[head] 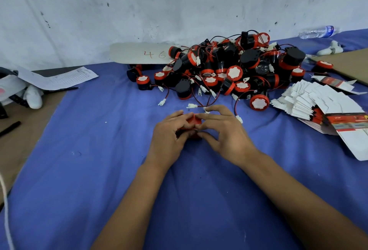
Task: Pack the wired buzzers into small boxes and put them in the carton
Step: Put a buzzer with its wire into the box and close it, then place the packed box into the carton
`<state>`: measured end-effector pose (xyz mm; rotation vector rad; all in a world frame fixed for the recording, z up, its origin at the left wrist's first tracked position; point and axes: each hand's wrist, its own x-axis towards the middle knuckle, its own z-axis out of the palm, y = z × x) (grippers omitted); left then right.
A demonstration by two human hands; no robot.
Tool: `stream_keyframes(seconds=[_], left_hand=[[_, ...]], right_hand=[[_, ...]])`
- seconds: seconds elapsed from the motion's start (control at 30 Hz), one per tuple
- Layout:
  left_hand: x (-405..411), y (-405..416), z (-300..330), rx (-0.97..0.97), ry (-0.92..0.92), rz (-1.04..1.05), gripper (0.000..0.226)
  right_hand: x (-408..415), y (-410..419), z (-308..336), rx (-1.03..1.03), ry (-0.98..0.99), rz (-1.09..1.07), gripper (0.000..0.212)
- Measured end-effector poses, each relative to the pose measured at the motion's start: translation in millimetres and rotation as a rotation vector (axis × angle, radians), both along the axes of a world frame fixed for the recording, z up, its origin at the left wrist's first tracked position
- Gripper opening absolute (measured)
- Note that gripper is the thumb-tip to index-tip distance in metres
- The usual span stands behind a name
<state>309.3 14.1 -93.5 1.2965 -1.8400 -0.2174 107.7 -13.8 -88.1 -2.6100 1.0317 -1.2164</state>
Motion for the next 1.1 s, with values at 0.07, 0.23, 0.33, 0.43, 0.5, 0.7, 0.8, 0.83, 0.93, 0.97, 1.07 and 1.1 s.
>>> stream_keyframes(seconds=[0.07,0.23,0.33,0.43,0.5,0.7,0.8,0.83,0.93,0.97,1.07,1.1], left_hand=[[3.2,2.1,2.5,0.034,0.012,-0.023,0.021],[17.0,6.4,10.6,0.102,0.128,0.029,0.043],[18.7,6.0,12.6,0.167,0.192,0.019,0.035],[18.6,9.2,18.3,0.176,0.156,-0.013,0.032],[7.4,9.3,32.4,0.133,0.159,-0.076,0.031],[-125.7,14.2,135.5,-0.126,0.165,-0.487,0.013],[-227.6,40.4,182.0,-0.265,0.213,-0.736,0.012],[-263.8,53.4,195.2,-0.312,0.246,-0.830,0.008],[-354.1,96.2,224.2,-0.353,0.296,-1.052,0.005],[-379.7,109.9,230.4,-0.342,0.302,-1.102,0.006],[-449.2,151.1,240.0,-0.196,0.328,-1.224,0.008],[-465.4,161.9,240.7,-0.147,0.320,-1.249,0.008]], right_hand=[[6.5,0.3,-3.1,-0.018,-0.003,-0.034,0.008],[15.7,-6.0,-3.1,0.216,-0.065,0.004,0.044],[19.8,-9.2,1.6,0.299,-0.008,0.068,0.041],[14.2,3.8,13.2,0.275,0.025,0.073,0.024],[-5.3,20.3,34.3,0.226,0.019,0.036,0.019],[-125.7,102.4,144.3,-0.015,-0.027,-0.271,0.026],[-203.3,174.2,195.8,-0.085,-0.038,-0.481,0.025],[-229.2,202.7,209.6,-0.118,-0.032,-0.568,0.025],[-292.9,278.7,237.7,-0.176,-0.001,-0.816,0.027],[-310.4,300.5,244.6,-0.163,0.016,-0.894,0.027],[-357.7,357.3,257.6,-0.123,0.060,-1.108,0.029],[-369.4,369.7,259.4,-0.094,0.054,-1.157,0.031]])
